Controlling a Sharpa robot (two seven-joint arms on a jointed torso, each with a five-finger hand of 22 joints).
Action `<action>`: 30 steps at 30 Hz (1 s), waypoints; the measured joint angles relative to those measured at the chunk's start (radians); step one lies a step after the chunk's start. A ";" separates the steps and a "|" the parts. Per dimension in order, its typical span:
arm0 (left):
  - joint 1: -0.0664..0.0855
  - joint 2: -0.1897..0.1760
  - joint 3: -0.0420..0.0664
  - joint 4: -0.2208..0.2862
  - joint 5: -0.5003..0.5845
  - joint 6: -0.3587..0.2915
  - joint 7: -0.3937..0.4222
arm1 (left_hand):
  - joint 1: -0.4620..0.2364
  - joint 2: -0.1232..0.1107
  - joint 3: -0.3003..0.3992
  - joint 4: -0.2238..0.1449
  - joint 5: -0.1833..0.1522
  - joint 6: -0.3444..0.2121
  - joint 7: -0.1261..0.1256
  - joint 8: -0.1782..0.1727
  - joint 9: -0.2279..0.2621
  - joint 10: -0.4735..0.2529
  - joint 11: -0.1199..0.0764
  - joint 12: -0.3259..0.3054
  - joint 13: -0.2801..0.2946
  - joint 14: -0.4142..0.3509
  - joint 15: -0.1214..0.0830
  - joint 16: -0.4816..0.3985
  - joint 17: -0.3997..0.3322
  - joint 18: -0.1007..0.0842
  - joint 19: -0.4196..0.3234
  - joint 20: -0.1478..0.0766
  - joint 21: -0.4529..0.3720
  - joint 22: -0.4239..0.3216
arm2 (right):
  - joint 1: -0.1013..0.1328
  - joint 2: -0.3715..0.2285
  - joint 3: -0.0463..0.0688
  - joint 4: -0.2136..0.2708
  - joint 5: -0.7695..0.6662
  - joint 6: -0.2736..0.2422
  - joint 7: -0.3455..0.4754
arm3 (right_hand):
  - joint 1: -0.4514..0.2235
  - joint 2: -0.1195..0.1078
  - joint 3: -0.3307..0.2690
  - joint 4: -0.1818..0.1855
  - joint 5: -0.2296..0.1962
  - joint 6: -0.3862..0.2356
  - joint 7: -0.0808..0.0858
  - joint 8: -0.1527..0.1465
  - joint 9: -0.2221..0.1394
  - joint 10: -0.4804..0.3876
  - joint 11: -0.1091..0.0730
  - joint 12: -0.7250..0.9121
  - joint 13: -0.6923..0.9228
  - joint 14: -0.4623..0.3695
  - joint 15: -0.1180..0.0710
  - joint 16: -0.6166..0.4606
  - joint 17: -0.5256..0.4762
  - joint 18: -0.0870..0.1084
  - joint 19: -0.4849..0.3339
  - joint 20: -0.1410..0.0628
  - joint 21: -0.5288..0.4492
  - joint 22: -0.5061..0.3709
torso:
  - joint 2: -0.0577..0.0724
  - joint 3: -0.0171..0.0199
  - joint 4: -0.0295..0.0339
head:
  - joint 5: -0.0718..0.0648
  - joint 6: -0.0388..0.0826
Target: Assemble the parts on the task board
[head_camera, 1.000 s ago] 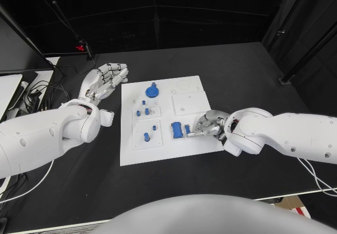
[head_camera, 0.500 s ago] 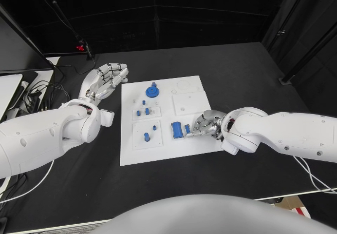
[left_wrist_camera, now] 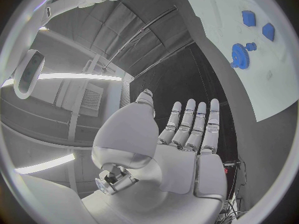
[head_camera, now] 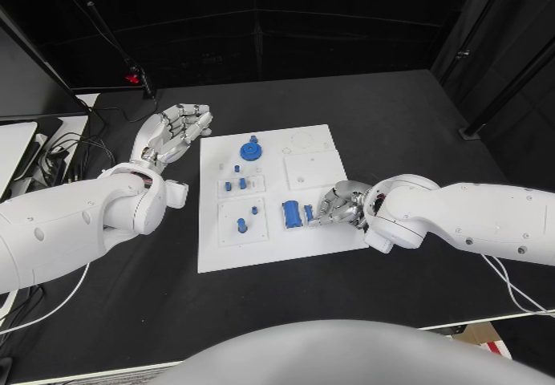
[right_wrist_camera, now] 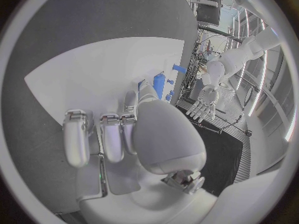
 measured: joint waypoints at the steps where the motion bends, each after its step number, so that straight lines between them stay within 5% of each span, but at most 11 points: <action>1: 0.000 0.000 0.000 0.000 0.000 0.000 0.000 | 0.000 0.000 0.000 0.000 0.000 0.000 0.000 0.000 0.000 0.000 0.000 0.000 0.000 0.000 0.000 0.000 0.000 0.000 0.000 0.000 0.000 0.000 | 0.000 0.000 0.000 0.000 -0.001 0.001 0.000 | 0.001 0.001 0.000 -0.003 0.000 0.000 0.000 0.000 0.000 0.000 0.000 0.000 0.000 0.000 0.000 0.000 0.000 0.000 0.000 0.000 0.000 0.000 | 0.000 0.0000 -0.0003 | 0.000 0.000; 8: 0.000 0.001 0.000 -0.001 0.000 0.000 0.000 | 0.000 0.000 -0.002 0.002 0.000 0.000 0.000 0.000 0.000 0.000 0.000 0.000 0.000 0.000 0.000 0.000 0.000 0.000 0.000 0.000 0.000 0.000 | -0.002 -0.007 -0.002 0.007 -0.002 -0.008 0.022 | 0.012 0.005 -0.010 0.002 0.003 0.000 0.000 -0.011 0.000 0.000 0.000 0.000 0.000 0.000 0.000 0.000 0.000 0.000 0.000 0.000 0.000 0.000 | 0.000 0.0000 -0.0005 | -0.001 0.000; 13: -0.001 0.001 0.000 -0.001 0.000 0.001 0.000 | 0.007 0.007 -0.003 0.003 0.000 -0.004 -0.004 0.000 -0.001 -0.007 0.000 0.000 0.000 0.000 0.000 0.004 -0.002 0.000 0.000 0.000 0.000 -0.002 | -0.003 -0.024 -0.003 0.014 0.017 -0.086 0.119 | 0.008 0.002 -0.044 0.034 0.022 -0.008 0.008 -0.044 -0.015 0.000 0.000 0.000 0.000 0.000 0.000 0.000 0.000 0.000 0.000 0.000 0.000 0.000 | 0.000 0.0002 -0.0011 | 0.009 0.000; 15: -0.003 0.001 0.000 -0.001 0.000 0.001 0.000 | 0.007 0.007 -0.008 0.002 0.000 -0.004 -0.004 0.004 -0.001 -0.007 0.000 0.000 -0.001 0.000 0.000 0.004 -0.003 0.000 0.000 0.000 0.000 -0.002 | -0.003 -0.032 -0.002 0.015 0.046 -0.141 0.186 | -0.019 -0.004 -0.059 0.038 0.023 -0.020 0.020 -0.069 -0.030 0.000 0.001 -0.008 0.000 0.000 0.005 0.000 0.000 0.000 0.000 0.000 -0.002 0.000 | -0.001 0.0006 -0.0011 | 0.015 0.000; 19: -0.006 0.005 0.000 -0.001 0.000 0.000 0.000 | 0.005 0.009 -0.020 0.003 0.000 -0.004 -0.004 0.006 -0.001 -0.007 0.000 0.006 -0.001 0.000 0.000 0.008 -0.006 0.000 0.000 0.000 0.000 -0.003 | 0.003 -0.037 -0.002 -0.011 0.144 -0.223 0.370 | -0.027 -0.002 -0.063 0.035 0.023 -0.058 0.050 -0.151 -0.092 -0.001 0.034 -0.011 -0.001 -0.001 0.039 0.000 0.000 0.000 -0.001 0.026 -0.062 0.000 | -0.002 0.0007 -0.0011 | 0.027 0.000; 21: -0.009 0.008 0.000 0.000 0.000 -0.001 0.000 | -0.004 0.010 -0.027 0.002 -0.005 -0.004 -0.004 0.011 -0.001 -0.009 0.002 0.006 -0.001 0.000 0.000 0.012 -0.007 0.000 0.000 0.000 0.000 -0.004 | 0.007 -0.031 -0.001 -0.037 0.197 -0.245 0.473 | -0.026 -0.002 -0.066 0.033 0.028 -0.091 0.062 -0.199 -0.139 -0.001 0.044 -0.012 -0.007 -0.001 0.049 0.000 0.000 0.031 -0.026 0.045 -0.150 0.000 | -0.003 0.0008 -0.0005 | 0.034 0.000; 24: -0.015 0.012 0.000 0.002 0.002 -0.007 0.000 | -0.007 0.007 -0.037 0.000 -0.014 -0.004 -0.004 0.023 -0.001 -0.010 0.003 0.015 -0.001 0.000 0.000 0.017 -0.008 0.000 0.000 0.000 0.008 -0.006 | 0.011 -0.019 0.000 -0.071 0.259 -0.263 0.606 | -0.031 0.003 -0.079 0.035 0.035 -0.117 0.065 -0.227 -0.177 -0.001 0.044 -0.012 -0.009 0.002 0.052 0.000 0.000 0.060 -0.112 0.050 -0.273 0.000 | -0.003 0.0018 -0.0004 | 0.049 0.000; 26: -0.021 0.014 0.000 0.009 0.009 -0.018 0.000 | -0.007 -0.003 -0.052 0.001 -0.028 0.017 -0.002 0.035 0.000 -0.007 0.000 0.029 -0.001 0.018 -0.007 0.031 -0.009 0.000 0.012 0.000 0.016 -0.007 | 0.011 -0.004 0.000 -0.098 0.308 -0.271 0.715 | -0.048 0.009 -0.099 0.033 0.036 -0.138 0.067 -0.241 -0.207 -0.021 0.040 -0.038 -0.008 -0.008 0.053 -0.078 0.000 0.111 -0.291 0.050 -0.522 0.000 | -0.003 0.0024 -0.0002 | 0.056 0.000; 28: -0.024 0.015 0.000 0.016 0.017 -0.032 0.000 | -0.011 -0.018 -0.063 0.002 -0.045 0.030 0.000 0.037 0.000 -0.004 -0.004 0.033 -0.001 0.023 -0.009 0.035 -0.010 0.000 0.014 0.000 0.016 -0.009 | 0.012 0.010 0.000 -0.118 0.346 -0.274 0.798 | -0.095 0.033 -0.123 0.023 0.036 -0.168 0.062 -0.252 -0.229 -0.334 0.041 -0.348 -0.079 -0.243 0.055 -0.330 -0.071 0.149 -0.484 0.052 -0.791 -0.073 | -0.003 0.0025 -0.0002 | 0.069 0.000; 30: -0.028 0.015 0.000 0.024 0.027 -0.050 0.000 | -0.028 -0.036 -0.070 0.003 -0.068 0.038 0.002 0.042 0.000 -0.008 -0.008 0.038 -0.001 0.023 -0.009 0.035 -0.011 0.000 0.014 0.000 0.016 -0.012 | 0.012 0.029 0.000 -0.137 0.389 -0.275 0.884 | -0.129 0.043 -0.144 0.023 0.036 -0.201 0.071 -0.264 -0.247 -0.621 0.065 -0.669 -0.249 -0.516 0.085 -0.614 -0.257 0.149 -0.606 0.067 -0.951 -0.150 | -0.003 0.0019 -0.0005 | 0.078 0.000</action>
